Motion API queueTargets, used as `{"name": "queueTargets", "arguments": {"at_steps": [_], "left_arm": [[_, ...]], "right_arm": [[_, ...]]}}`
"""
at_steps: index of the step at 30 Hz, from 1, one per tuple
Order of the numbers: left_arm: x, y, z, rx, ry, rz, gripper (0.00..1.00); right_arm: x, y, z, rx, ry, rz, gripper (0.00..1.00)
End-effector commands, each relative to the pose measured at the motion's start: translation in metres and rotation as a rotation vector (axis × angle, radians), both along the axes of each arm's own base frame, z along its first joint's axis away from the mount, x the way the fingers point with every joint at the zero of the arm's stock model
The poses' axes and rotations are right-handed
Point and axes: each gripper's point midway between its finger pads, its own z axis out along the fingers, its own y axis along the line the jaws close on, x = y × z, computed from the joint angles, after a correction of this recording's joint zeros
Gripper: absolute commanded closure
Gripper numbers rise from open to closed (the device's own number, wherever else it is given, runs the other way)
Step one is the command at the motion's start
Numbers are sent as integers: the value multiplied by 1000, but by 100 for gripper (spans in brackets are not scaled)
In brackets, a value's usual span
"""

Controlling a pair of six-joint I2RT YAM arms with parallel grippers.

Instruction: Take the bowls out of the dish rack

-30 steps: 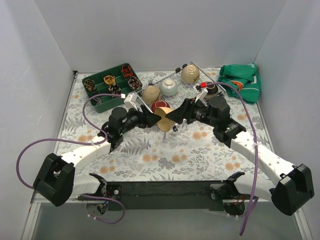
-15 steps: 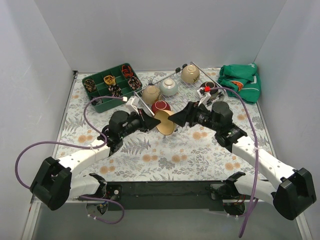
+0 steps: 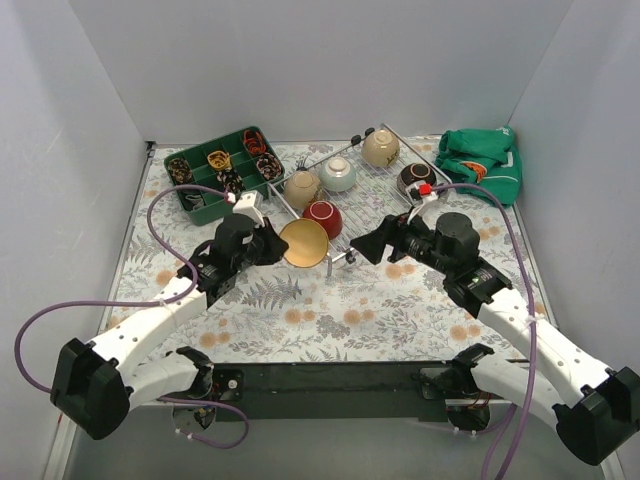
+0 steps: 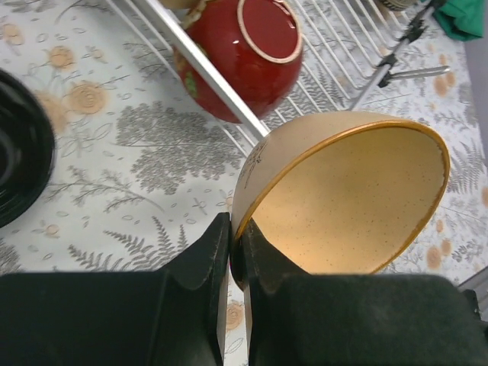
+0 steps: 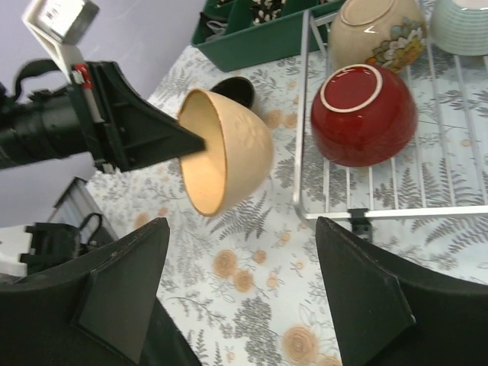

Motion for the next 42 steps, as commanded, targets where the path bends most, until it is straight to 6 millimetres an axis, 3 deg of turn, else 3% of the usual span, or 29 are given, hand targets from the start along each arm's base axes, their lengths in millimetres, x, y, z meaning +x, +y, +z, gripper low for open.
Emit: {"name": "queueTargets", "arguments": {"at_steps": [1,7,8,14,21,30,35,42], "left_arm": [[7,34,25,92,4,120,100],[15,82,10,143,123,217,100],[21,99,8,141,136,260,100],[39,140,-9,160,207,351,100],[66,154,-27,130,253,353,100],[72,166,-62,173,336,373,99],[69,168,-61,185,329,370,68],[65,171,-39,191,253,380,27]], "right_arm": [[4,-19,-11,-127,-79,-45,14],[1,-30,-24,-193,-88,-65,14],[0,-31,-25,-201,-93,-63,14],[-3,-32,-32,-225,-97,-45,14],[-5,-35,-39,-255,-96,-36,15],[-6,-37,-43,-277,-89,-38,15],[-3,-33,-46,-283,-69,-22,15],[8,-25,-43,-287,-40,-28,14]]}}
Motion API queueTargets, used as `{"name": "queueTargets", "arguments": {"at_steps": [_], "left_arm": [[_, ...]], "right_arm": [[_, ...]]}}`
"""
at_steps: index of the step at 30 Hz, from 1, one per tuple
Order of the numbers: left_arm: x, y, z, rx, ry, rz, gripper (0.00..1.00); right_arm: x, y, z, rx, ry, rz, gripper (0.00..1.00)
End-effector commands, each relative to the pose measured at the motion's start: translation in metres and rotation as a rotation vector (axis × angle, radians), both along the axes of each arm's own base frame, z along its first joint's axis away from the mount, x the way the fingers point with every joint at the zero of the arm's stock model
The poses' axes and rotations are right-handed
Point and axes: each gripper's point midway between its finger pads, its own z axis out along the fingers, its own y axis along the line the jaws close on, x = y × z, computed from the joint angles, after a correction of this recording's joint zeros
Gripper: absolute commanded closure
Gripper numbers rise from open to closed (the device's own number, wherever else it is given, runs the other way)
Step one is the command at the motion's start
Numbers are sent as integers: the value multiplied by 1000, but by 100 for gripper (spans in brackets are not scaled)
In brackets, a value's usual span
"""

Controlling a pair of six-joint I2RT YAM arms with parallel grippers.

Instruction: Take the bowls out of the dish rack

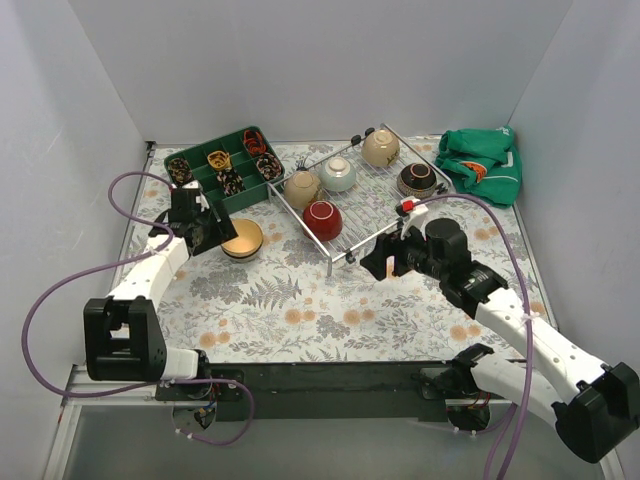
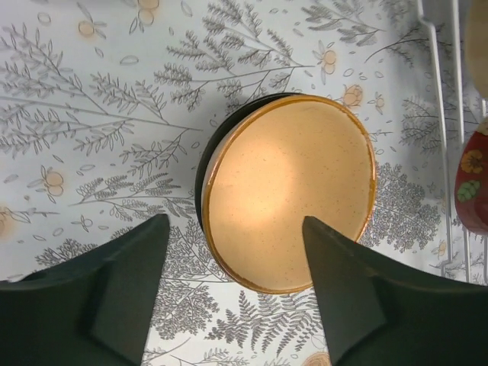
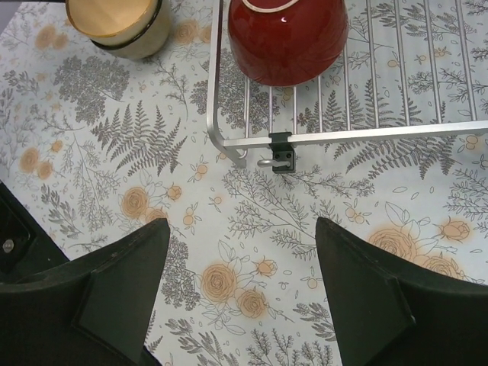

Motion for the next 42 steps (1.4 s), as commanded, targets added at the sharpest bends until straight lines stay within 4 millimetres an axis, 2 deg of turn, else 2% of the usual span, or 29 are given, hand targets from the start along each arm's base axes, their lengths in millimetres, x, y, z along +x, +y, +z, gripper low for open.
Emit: {"name": "queueTargets", "arguments": {"at_steps": [1,3,5,6,7,8,10,12,13,14,15,16,17,19,21,23,24,25,28,33,34,36,42], "left_arm": [[6,1,39,10,-136,-12,23],[6,0,46,11,-174,-25,14],[6,-4,61,0,-238,-54,6],[3,-6,62,-3,-251,-69,2],[2,-8,66,-3,-269,-85,2],[0,-15,77,-18,-320,-117,2],[-7,-21,77,-16,-345,-153,2],[-14,-30,92,-8,-413,-191,2],[-19,-33,89,-2,-420,-204,2],[-23,-41,91,12,-440,-240,2],[-27,-41,99,34,-475,-238,2],[-32,-44,94,44,-476,-250,2],[-37,-52,95,51,-494,-282,2],[-42,-53,101,66,-540,-279,2],[-46,-57,101,67,-563,-296,2],[-48,-58,105,75,-578,-295,2],[-49,-59,106,74,-583,-299,2],[-49,-56,108,89,-589,-283,2],[-50,-58,110,89,-599,-286,2],[-53,-58,113,92,-618,-284,2],[-53,-59,114,91,-620,-285,2],[-54,-60,115,89,-628,-289,2],[-58,-65,118,77,-644,-310,2]], "right_arm": [[15,9,23,27,-22,-11,14],[21,13,31,38,-21,-13,12],[28,18,28,45,18,-31,9],[31,21,28,50,31,-35,6],[37,26,29,52,48,-38,4],[41,29,30,66,69,-52,2],[52,36,29,71,102,-68,2],[60,41,27,90,145,-94,1],[66,45,18,86,179,-107,2],[72,47,22,100,184,-119,2],[76,50,21,122,215,-140,1],[84,53,15,131,236,-156,1],[89,56,18,150,243,-163,1],[99,63,8,173,296,-193,1],[109,68,7,202,326,-220,1],[119,72,-7,207,367,-245,1],[126,77,-4,230,364,-247,1],[131,79,-15,238,399,-265,1],[144,86,-25,252,421,-281,1],[160,93,-34,300,444,-307,1],[163,92,-40,300,459,-319,1],[166,93,-42,318,476,-329,2],[169,99,-67,351,556,-343,2]]}}
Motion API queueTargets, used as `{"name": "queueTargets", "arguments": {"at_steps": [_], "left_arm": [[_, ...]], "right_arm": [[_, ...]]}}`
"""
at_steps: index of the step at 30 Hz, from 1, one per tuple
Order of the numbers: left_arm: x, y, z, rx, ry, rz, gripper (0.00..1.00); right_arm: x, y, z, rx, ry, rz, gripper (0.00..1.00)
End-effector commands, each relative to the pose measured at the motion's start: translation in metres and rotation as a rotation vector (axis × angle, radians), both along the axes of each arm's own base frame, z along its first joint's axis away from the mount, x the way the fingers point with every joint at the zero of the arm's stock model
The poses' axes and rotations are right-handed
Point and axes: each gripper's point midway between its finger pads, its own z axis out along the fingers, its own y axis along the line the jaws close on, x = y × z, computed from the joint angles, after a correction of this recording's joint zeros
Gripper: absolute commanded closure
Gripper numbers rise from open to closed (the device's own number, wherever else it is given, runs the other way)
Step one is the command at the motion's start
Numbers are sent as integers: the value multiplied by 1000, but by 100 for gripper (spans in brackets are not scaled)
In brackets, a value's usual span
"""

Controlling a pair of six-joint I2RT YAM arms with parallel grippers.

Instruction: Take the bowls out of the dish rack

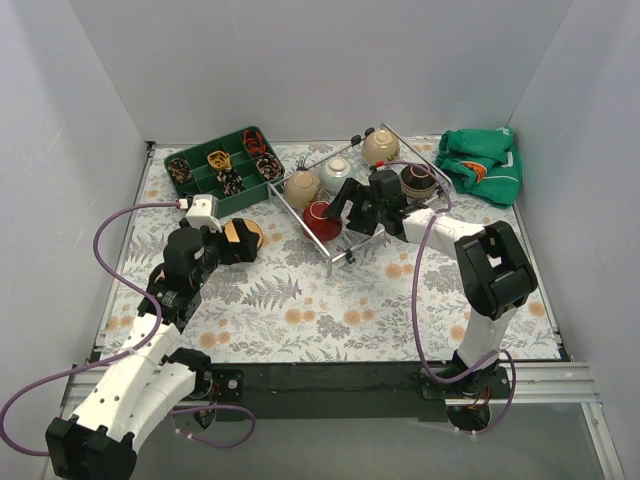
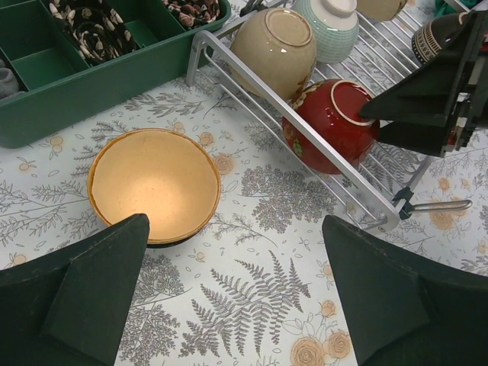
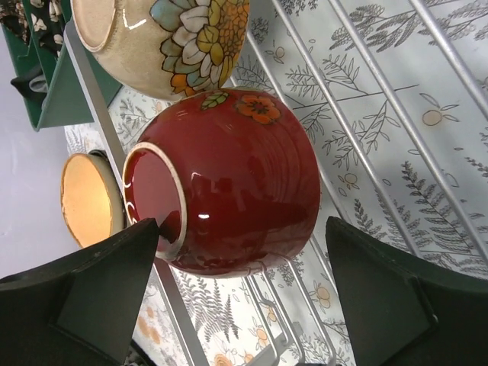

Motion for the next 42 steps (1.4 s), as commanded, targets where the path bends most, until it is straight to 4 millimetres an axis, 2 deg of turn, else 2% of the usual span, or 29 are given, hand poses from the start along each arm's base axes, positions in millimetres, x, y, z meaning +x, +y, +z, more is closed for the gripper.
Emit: {"name": "queueTargets", "arguments": {"at_steps": [1,5,6,10,14,19,20,22,23,25,28,30,31,33,34,40,42], "left_arm": [[-1,-2,5,5,-38,-11,2],[-2,-4,5,4,-36,-20,2],[-2,-4,4,6,-35,-22,2],[-3,-5,5,4,-38,-27,2],[-3,-6,4,4,-35,-31,2],[-3,-6,4,5,-35,-34,2],[-3,-6,4,5,-35,-31,2],[-3,-6,3,6,-34,-34,2],[-3,-6,2,7,-31,-34,2],[-3,-6,3,6,-32,-34,2],[-3,-7,3,5,-32,-37,2],[-3,-7,2,8,-31,-36,2],[-3,-7,2,8,-31,-36,2],[-3,-6,1,9,-28,-33,2],[-3,-6,1,9,-28,-35,2],[-3,-6,0,10,-25,-33,2],[-3,-7,0,9,-27,-35,2]], "right_arm": [[16,14,8,108,1,-19,2],[17,13,-2,151,24,-55,2],[13,11,-12,151,45,-65,2],[10,6,-24,177,88,-119,2],[10,3,-30,198,103,-149,3],[11,2,-29,211,96,-151,14],[9,1,-30,213,98,-147,19],[10,1,-20,224,66,-137,25],[10,1,-16,227,58,-133,33],[10,2,-6,226,23,-113,39],[10,2,14,229,-35,-82,63],[9,2,29,234,-76,-68,70],[9,1,33,223,-101,-55,79],[8,0,46,218,-142,-42,84],[7,-1,51,210,-160,-33,90],[4,-12,64,79,-261,33,99],[5,-17,70,28,-311,51,99]]}}
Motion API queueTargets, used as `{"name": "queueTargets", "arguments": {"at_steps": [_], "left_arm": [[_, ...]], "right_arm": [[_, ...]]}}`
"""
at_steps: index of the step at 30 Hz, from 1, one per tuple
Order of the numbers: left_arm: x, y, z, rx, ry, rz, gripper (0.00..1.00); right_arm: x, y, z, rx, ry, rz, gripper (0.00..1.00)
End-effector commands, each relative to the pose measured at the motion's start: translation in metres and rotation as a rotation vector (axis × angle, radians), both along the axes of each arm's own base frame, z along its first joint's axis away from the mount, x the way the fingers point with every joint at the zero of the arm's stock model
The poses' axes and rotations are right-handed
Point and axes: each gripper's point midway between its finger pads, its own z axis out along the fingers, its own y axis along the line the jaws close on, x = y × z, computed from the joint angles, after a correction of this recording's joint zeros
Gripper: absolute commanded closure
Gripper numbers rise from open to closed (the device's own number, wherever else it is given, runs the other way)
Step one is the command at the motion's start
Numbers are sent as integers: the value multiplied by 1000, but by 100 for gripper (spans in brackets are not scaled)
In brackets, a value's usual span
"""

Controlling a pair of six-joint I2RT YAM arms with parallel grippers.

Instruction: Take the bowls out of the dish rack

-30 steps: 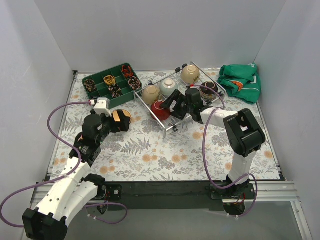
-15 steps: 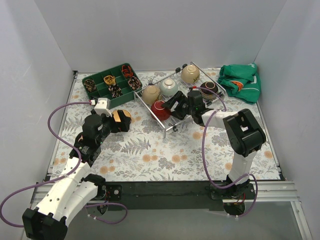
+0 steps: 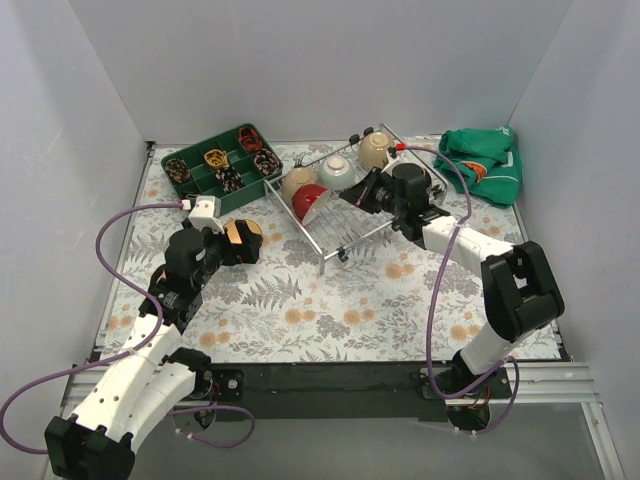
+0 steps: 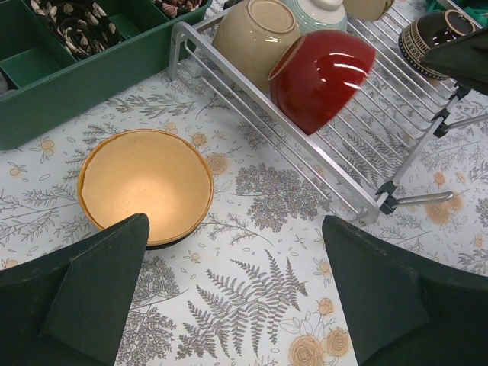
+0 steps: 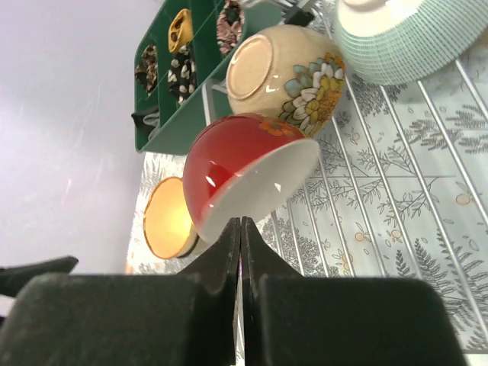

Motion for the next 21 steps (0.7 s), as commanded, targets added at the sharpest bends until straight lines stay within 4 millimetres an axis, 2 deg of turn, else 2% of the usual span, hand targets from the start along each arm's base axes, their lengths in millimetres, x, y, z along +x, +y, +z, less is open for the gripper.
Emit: {"name": "queueTargets", "arguments": {"at_steps": [1,6,9,10,18,19,21], "left_arm": [[-1,-1,0,8,-13,-11,2],[0,0,0,9,-14,-5,2],[0,0,0,10,-12,-5,2],[0,0,0,9,-14,-6,2],[0,-2,-3,8,-5,-18,2],[0,-3,-2,9,-7,-20,2],[0,-3,-4,9,-2,-19,2]], "right_arm": [[-8,-8,-7,-177,-74,52,99],[-11,-7,-7,-215,-89,94,99],[-12,-5,-13,-214,-78,110,94],[-12,-4,-13,-214,-76,113,87],[-7,-2,-18,-234,-83,127,59],[-7,-2,-17,-237,-85,126,51],[-4,-3,-17,-246,-84,117,46]]}}
